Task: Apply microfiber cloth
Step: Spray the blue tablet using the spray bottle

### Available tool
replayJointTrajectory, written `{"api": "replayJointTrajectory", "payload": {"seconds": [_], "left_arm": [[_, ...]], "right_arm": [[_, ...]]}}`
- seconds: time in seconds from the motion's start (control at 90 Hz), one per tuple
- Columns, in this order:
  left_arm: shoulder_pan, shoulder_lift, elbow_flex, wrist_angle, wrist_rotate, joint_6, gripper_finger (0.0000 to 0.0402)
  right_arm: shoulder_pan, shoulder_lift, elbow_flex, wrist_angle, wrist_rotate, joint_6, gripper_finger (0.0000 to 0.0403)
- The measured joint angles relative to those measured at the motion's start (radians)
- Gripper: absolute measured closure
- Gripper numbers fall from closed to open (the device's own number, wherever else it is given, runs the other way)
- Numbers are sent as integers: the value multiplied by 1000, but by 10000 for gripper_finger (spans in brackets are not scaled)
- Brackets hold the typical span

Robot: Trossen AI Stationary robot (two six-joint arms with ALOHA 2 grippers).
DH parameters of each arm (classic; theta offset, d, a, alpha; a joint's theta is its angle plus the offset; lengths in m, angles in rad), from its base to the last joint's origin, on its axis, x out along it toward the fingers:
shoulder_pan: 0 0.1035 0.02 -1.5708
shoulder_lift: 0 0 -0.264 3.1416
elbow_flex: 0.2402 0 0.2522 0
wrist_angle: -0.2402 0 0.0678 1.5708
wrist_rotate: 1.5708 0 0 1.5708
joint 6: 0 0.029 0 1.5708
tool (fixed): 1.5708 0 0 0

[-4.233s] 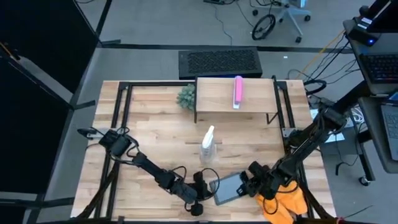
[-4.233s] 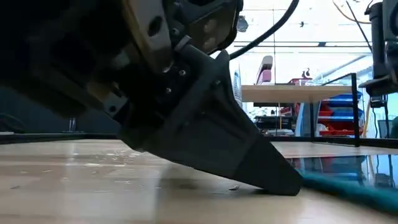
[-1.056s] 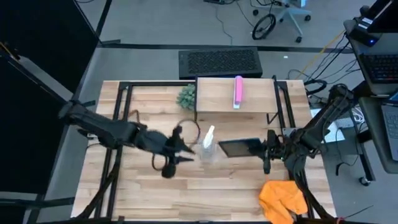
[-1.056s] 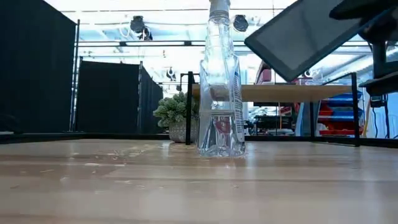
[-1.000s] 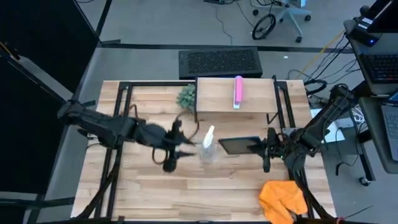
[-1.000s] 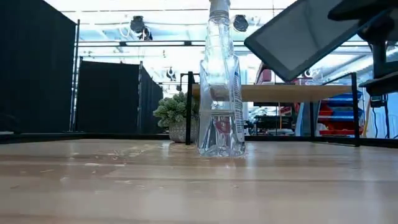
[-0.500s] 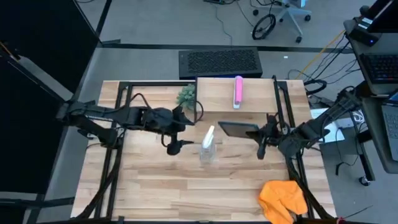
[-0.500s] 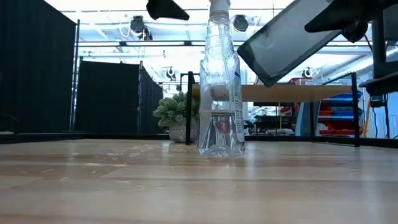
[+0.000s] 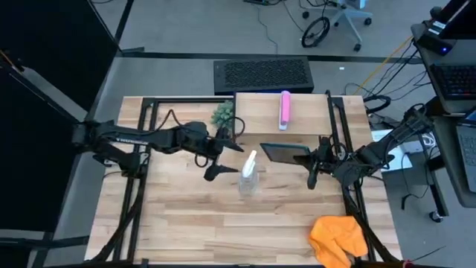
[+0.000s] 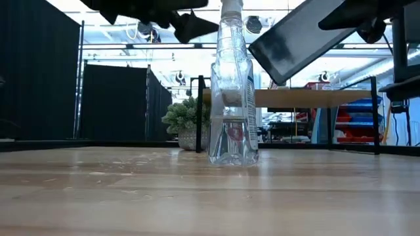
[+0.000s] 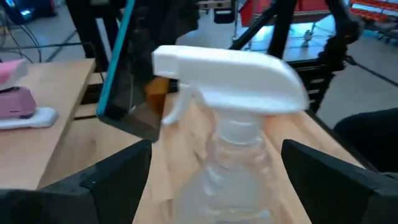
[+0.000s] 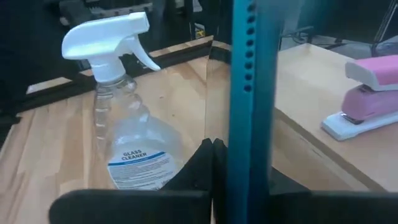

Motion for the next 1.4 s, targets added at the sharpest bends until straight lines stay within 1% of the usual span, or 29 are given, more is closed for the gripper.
{"api": "replayJointTrajectory", "payload": {"seconds": [0.144, 0.222, 0.322, 0.411, 0.567, 0.711, 0.867, 0.933, 1.056, 1.189, 1.4], "left_arm": [[1, 63, 12, 72, 14, 4, 57], [1, 72, 20, 109, 53, 1, 57], [0, 75, 24, 111, 68, -2, 57], [0, 79, 24, 123, 69, 2, 57], [0, 133, 26, 200, 69, -5, 57], [-14, 159, 34, 215, 69, -23, 57], [-16, 190, 34, 308, 69, -23, 57], [-16, 197, 34, 317, 76, -25, 57], [-16, 204, 34, 321, 102, -26, 57], [-16, 204, 34, 321, 104, -27, 57], [-16, 204, 34, 312, 107, -33, 57]], "right_arm": [[0, 0, 0, 0, 2, 5, 395], [0, 0, 0, -2, 2, 5, 395], [0, 0, 0, -3, 2, 5, 395], [-7, 0, 0, -3, 1, 3, 395], [-29, 2, 0, -5, 1, -2, 395], [-39, 2, 0, -6, -3, -3, 395], [-38, 2, 0, -3, -4, -12, 395], [-38, 4, 0, 9, -5, -29, 395], [-56, 31, 0, 89, 13, -109, 395], [-119, 82, 0, 218, 13, -245, 395], [-208, 129, 0, 508, -132, -462, 394]]}}
